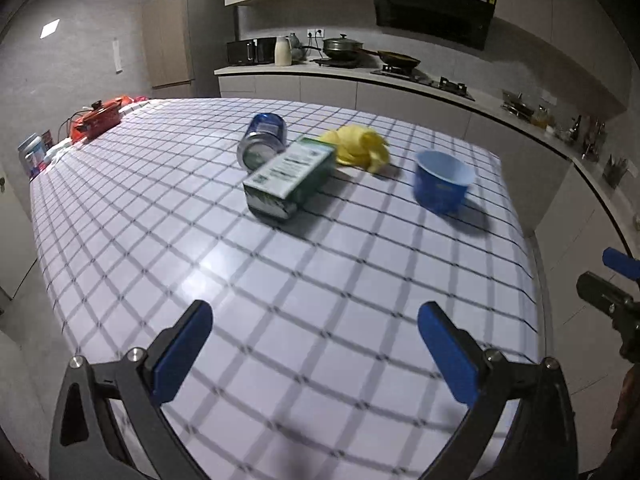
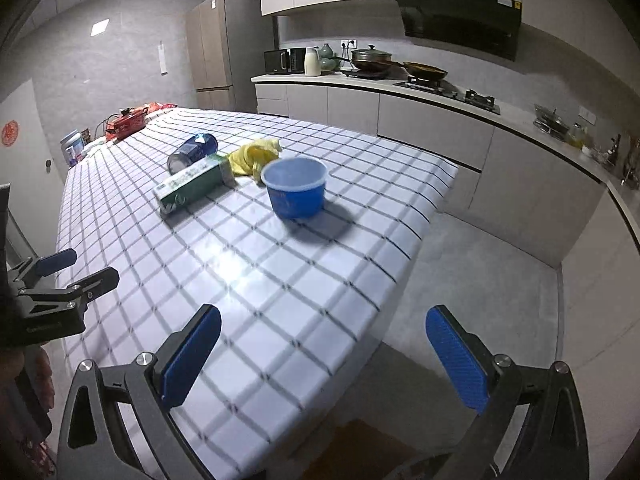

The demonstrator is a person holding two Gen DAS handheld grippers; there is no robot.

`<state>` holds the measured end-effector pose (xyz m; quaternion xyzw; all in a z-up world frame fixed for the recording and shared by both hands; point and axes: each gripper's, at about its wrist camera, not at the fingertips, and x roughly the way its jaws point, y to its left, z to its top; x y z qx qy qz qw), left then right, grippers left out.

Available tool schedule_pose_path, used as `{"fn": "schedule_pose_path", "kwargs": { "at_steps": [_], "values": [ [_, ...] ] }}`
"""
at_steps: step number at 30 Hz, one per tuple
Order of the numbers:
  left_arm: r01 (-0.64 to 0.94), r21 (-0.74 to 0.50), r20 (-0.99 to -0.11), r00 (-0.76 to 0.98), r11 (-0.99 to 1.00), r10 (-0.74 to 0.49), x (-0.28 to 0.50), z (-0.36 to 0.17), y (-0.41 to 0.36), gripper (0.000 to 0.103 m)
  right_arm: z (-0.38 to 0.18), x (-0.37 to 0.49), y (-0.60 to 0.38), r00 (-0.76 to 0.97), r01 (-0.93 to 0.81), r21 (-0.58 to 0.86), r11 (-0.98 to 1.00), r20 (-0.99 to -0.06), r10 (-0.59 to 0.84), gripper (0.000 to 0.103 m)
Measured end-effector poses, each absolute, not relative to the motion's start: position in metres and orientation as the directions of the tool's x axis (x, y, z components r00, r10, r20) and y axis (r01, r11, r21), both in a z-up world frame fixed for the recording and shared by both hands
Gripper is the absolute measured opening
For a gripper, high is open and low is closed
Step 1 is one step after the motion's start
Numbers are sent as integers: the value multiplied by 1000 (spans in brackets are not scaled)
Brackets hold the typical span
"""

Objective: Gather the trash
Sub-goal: 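Move both tools back toward the blue bowl and green milk carton, then grasp the blue bowl rim with the right tool while the left tool grasps the green-and-white milk carton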

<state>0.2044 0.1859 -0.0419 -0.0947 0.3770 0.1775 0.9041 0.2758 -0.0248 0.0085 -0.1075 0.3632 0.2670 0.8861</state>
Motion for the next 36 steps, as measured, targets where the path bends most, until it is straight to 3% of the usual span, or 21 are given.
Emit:
{"fn": "schedule_pose_path", "kwargs": {
  "at_steps": [10,24,28,31,33,36],
  "values": [
    [-353,-57,-730,653,934,202,273,-59,255,103,-11,351,51,579,-520,-6,854,-737,348,103],
    [-270,-51,-750,647,962,142,325,-70,277,101,-48,421,106,551,-488,-16,873,-781,294,103],
    [-254,-68,-757,643,965,116,330,-74,280,94,-53,428,109,548,-480,-14,877,-786,287,103],
    [-244,-90,-771,630,966,88,331,-79,284,74,-56,432,110,546,-475,-9,880,-787,287,102],
    [-236,-110,-767,638,965,68,330,-80,284,66,-58,432,111,537,-480,0,877,-791,293,76],
    [-241,-126,-753,655,962,65,323,-76,283,61,-59,433,113,528,-482,5,876,-796,295,77]
  ]
}}
